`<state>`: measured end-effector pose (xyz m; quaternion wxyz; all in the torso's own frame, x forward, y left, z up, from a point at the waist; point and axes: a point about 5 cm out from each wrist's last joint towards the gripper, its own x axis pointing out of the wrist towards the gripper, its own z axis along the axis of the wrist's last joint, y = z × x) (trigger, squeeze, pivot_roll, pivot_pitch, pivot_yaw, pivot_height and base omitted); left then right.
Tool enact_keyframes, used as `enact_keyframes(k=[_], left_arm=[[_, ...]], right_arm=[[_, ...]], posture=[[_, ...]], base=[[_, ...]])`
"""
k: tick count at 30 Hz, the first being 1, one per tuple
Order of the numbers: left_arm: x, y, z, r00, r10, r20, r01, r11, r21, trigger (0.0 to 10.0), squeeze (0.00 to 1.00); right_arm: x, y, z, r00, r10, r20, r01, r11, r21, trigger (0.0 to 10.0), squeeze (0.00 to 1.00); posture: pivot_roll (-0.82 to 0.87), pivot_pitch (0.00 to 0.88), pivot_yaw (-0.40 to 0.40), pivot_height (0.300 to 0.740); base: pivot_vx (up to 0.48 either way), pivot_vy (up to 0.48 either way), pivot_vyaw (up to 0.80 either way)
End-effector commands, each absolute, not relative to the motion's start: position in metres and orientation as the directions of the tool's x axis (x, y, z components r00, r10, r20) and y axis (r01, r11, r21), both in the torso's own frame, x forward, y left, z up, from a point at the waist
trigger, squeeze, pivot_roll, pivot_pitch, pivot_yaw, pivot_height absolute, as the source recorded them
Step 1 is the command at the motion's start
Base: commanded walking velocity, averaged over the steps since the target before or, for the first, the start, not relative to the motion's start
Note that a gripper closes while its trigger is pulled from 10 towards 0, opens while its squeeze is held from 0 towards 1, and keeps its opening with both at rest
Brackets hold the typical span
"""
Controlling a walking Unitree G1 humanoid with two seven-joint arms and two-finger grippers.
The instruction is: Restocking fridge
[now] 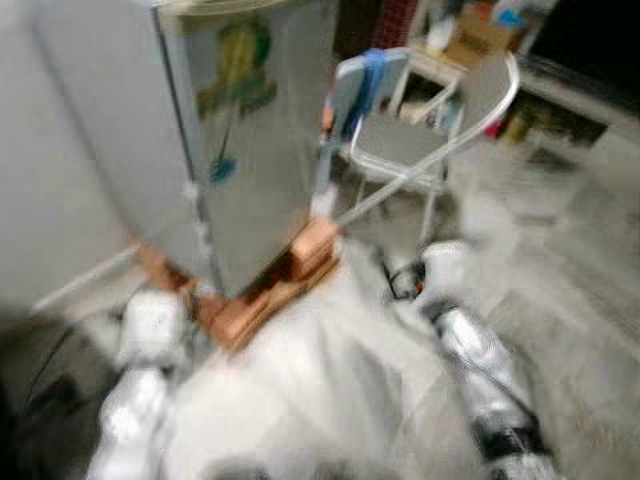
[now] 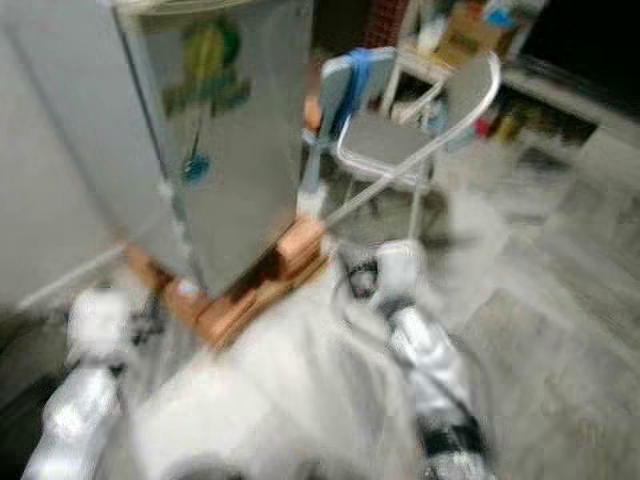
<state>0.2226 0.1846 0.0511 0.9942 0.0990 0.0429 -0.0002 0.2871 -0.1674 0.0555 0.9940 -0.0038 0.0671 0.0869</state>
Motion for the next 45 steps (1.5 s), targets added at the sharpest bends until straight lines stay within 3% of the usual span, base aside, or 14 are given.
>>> enact_keyframes(k=[1, 12, 20, 30, 40, 45], left_arm=[[0.22, 0.192, 0.049, 0.995, 0.024, -0.099, -0.003, 0.977, 0.211, 10.0, 0.0], [0.22, 0.192, 0.049, 0.996, 0.032, -0.084, -0.014, 0.979, 0.203, 10.0, 0.0], [0.218, 0.198, 0.048, 0.993, 0.076, -0.091, -0.055, 0.975, 0.216, 10.0, 0.0], [0.215, 0.201, 0.046, 0.991, 0.085, -0.1, -0.061, 0.972, 0.226, 10.0, 0.0], [0.217, 0.201, 0.045, 0.992, 0.031, -0.122, 0.001, 0.967, 0.254, 10.0, 0.0], [0.224, 0.204, 0.045, 0.99, 0.058, -0.126, -0.026, 0.97, 0.241, 10.0, 0.0]], right_arm=[[0.292, -0.159, 0.063, 0.975, 0.196, -0.104, -0.196, 0.981, 0.006, 10.0, 0.0], [0.293, -0.159, 0.064, 0.977, 0.192, -0.096, -0.193, 0.981, -0.002, 10.0, 0.0], [0.29, -0.161, 0.06, 0.976, 0.187, -0.109, -0.188, 0.982, -0.001, 10.0, 0.0], [0.282, -0.162, 0.055, 0.975, 0.181, -0.127, -0.18, 0.983, 0.017, 10.0, 0.0], [0.266, -0.177, 0.044, 0.983, 0.095, -0.157, -0.089, 0.995, 0.042, 10.0, 0.0], [0.264, -0.173, 0.044, 0.978, 0.127, -0.166, -0.124, 0.992, 0.025, 10.0, 0.0]], posture=[[0.17, 0.0, -0.074, 0.74], [0.18, 0.0, -0.083, 0.74], [0.18, 0.0, -0.08, 0.74], [0.18, 0.0, -0.057, 0.74], [0.13, 0.0, 0.033, 0.74], [0.13, 0.0, 0.008, 0.74]], base=[[0.326, 0.352, -0.8], [0.325, 0.338, -0.8], [0.098, 0.0, -0.72], [0.0, 0.0, 0.0], [0.0, 0.0, 0.0], [0.0, 0.0, 0.0]])
